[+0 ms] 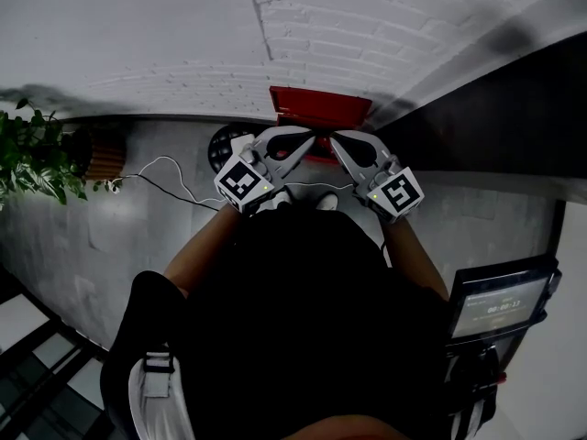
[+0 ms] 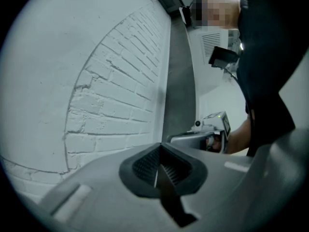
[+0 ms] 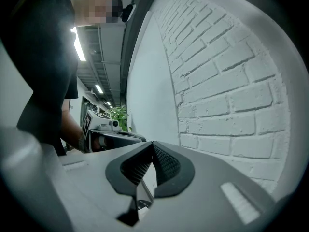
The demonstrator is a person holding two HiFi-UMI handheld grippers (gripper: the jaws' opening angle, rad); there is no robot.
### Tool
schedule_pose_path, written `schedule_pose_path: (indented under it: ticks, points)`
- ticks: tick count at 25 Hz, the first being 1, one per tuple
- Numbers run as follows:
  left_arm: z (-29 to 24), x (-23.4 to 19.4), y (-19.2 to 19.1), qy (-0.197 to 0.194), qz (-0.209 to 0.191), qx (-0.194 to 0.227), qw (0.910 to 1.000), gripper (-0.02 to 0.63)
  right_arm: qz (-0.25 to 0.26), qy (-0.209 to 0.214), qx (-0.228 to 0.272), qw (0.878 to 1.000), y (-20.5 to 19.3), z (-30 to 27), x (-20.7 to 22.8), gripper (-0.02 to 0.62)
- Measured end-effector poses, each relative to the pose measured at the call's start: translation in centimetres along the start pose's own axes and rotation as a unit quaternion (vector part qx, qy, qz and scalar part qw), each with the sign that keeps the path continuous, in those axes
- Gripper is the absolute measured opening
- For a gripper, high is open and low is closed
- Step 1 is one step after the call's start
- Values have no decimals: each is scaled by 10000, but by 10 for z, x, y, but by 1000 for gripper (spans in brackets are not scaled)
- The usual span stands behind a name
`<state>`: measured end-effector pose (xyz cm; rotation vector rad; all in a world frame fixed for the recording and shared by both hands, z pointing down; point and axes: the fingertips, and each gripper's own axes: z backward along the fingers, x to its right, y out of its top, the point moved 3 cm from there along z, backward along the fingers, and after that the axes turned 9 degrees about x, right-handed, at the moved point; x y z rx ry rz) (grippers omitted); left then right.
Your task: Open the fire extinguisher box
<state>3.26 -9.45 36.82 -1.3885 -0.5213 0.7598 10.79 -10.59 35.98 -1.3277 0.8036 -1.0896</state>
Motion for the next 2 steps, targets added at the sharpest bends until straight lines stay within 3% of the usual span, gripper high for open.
schedule_pose_path:
  ticks: [2]
  points:
    - [-1,0,0,-9,-12,-13,10000,2,20,6,18,10000,1,0,0,8]
